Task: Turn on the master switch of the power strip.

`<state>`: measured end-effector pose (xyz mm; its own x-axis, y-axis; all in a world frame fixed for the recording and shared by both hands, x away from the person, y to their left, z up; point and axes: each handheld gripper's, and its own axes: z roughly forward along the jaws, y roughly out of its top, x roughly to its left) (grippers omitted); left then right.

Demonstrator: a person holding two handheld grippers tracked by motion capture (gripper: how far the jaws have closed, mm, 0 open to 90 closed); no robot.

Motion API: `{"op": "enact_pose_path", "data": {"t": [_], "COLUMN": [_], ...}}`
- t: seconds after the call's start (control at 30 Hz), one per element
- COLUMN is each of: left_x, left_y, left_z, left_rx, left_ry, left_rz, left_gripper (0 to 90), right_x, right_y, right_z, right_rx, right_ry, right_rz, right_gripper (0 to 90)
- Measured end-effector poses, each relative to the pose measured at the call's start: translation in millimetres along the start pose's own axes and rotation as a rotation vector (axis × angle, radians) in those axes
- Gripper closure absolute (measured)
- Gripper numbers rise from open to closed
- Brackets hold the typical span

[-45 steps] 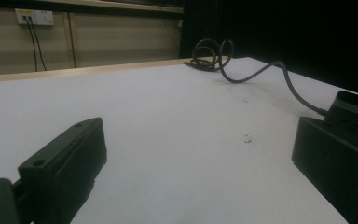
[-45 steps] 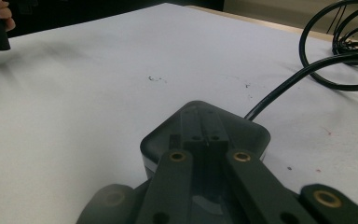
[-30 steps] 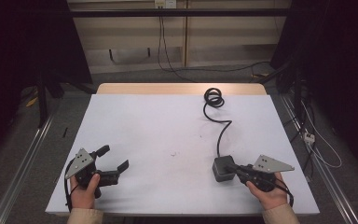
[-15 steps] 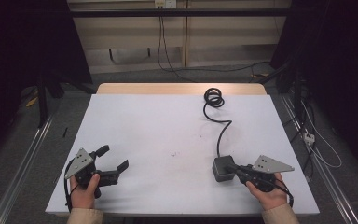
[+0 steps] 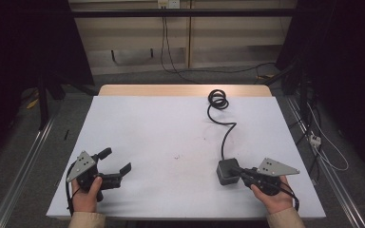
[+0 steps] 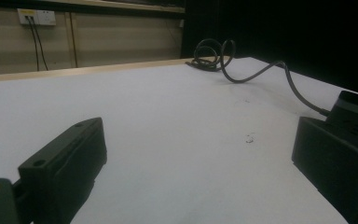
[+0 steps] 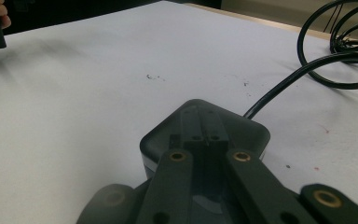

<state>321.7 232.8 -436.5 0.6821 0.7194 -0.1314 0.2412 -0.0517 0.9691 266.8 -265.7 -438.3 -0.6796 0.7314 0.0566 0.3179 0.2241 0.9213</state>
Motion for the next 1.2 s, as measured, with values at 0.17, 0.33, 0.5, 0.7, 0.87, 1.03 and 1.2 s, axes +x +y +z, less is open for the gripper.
{"op": "enact_pose_path", "data": {"t": [0.17, 0.33, 0.5, 0.7, 0.87, 1.03, 1.2], "left_x": [0.0, -0.2, -0.7, -1.2, -1.3, -1.3, -1.5], "left_y": [0.1, 0.2, 0.1, 0.3, 0.3, 0.3, 0.5], "left_z": [-0.4, -0.3, -0.2, -0.3, -0.2, -0.4, -0.4], "left_rx": [-0.002, -0.003, -0.004, -0.004, -0.004, -0.007, -0.008], "left_ry": [0.001, 0.001, 0.001, 0.003, 0.003, 0.005, 0.006], "left_rz": [-0.001, -0.002, -0.003, -0.003, -0.003, -0.005, -0.005], "left_gripper": [2.7, 2.7, 2.7, 2.7, 2.7, 2.7, 2.7], "right_x": [0.3, 0.4, 0.9, 2.1, 3.1, 4.8, 3.2], "right_y": [0.0, 0.1, 0.3, 1.5, 2.6, 4.6, 3.1], "right_z": [0.1, 0.1, 0.2, 0.5, 0.6, 1.0, 1.1], "right_rx": [0.000, 0.001, 0.005, 0.014, 0.024, 0.039, 0.036], "right_ry": [-0.001, -0.002, -0.006, -0.013, -0.019, -0.029, -0.019], "right_rz": [-0.004, -0.004, -0.004, -0.014, -0.021, -0.026, -0.011], "right_gripper": [90.0, 90.0, 90.0, 90.0, 90.0, 90.0, 90.0]}}
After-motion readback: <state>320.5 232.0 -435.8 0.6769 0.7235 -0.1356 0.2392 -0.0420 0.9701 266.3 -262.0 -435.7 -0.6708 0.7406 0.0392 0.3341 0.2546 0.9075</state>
